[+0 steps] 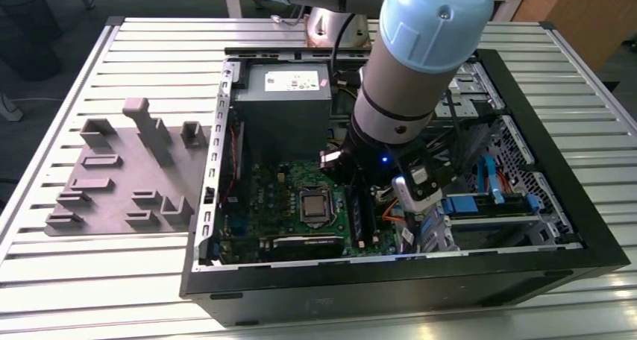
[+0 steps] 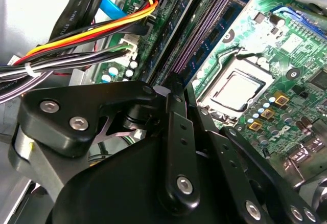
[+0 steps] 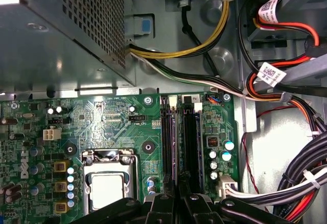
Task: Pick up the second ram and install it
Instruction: 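Press down the second ram until it locks into place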
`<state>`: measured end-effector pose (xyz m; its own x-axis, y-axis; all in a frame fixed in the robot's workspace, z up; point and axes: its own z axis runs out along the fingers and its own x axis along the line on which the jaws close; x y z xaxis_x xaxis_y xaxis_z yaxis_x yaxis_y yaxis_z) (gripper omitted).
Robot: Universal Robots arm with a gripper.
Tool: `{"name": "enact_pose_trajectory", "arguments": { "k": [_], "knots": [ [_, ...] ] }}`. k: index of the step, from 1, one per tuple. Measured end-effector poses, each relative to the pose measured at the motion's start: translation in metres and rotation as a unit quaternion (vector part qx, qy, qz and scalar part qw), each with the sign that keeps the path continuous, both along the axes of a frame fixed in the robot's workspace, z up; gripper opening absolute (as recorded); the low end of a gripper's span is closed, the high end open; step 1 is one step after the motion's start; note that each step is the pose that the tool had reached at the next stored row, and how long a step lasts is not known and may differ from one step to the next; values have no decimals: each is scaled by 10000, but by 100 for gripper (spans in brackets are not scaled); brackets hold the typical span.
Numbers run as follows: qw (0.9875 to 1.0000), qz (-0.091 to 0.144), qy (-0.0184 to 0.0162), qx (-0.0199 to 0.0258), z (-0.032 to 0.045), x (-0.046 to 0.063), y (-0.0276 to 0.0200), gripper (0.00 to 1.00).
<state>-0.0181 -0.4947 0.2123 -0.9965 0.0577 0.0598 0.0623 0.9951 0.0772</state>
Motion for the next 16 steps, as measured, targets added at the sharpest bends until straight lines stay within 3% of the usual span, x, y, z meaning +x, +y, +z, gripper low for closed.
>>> {"name": "enact_pose_trajectory", "arguments": {
  "k": [16],
  "knots": [
    [10000, 4, 0, 8, -10, -1, 14, 14]
  ]
}}
